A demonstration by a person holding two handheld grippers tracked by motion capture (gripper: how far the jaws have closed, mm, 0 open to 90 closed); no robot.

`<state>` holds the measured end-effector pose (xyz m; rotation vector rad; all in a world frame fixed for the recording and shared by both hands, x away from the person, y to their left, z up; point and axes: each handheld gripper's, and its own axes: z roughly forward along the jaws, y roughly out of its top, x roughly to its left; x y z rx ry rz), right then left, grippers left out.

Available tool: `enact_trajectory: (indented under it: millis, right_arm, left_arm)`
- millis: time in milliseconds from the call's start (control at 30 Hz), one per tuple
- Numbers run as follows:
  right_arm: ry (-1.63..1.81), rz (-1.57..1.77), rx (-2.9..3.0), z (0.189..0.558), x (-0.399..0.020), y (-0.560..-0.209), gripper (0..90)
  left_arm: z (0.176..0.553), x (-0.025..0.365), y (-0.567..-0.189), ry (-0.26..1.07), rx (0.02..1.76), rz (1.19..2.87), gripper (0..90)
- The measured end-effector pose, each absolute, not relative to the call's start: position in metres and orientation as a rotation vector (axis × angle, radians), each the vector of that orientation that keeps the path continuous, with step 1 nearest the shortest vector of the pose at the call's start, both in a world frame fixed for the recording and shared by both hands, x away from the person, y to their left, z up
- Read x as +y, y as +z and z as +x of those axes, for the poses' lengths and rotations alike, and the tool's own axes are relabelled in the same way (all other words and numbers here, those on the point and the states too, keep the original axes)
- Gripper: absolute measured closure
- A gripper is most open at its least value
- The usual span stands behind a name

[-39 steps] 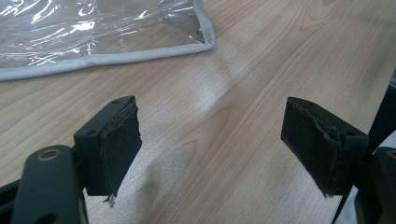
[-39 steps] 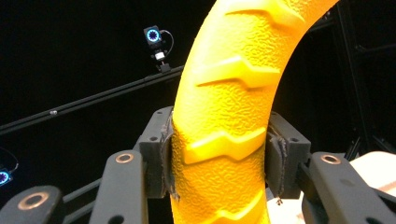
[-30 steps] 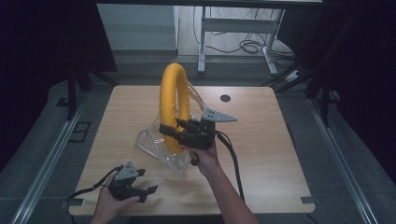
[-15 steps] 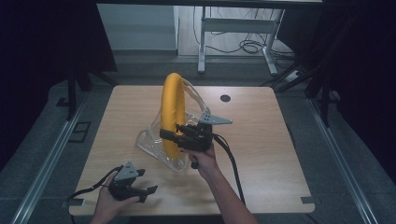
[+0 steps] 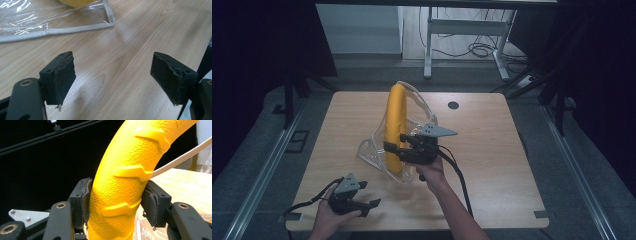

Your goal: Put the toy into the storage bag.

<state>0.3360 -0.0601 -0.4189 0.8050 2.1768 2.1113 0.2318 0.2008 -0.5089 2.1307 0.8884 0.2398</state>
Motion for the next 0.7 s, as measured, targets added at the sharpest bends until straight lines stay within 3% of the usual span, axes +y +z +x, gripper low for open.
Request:
enact_trajectory:
  millis: [67,333,700]
  right_arm:
    - [2.109,0.801,2.176,0.336,-0.060,-0.419,44.1]
    - [2.079,0.805,2.132,0.332,-0.066,-0.413,26.3]
    - [2.058,0.769,2.121,0.326,-0.079,-0.411,24.7]
  left_arm:
    - [0.232,0.201,-0.509,0.239,0.889,2.129,19.5]
    - [0.232,0.201,-0.508,0.242,0.888,2.128,19.5]
    - [0.231,0.201,-0.508,0.242,0.887,2.125,19.5]
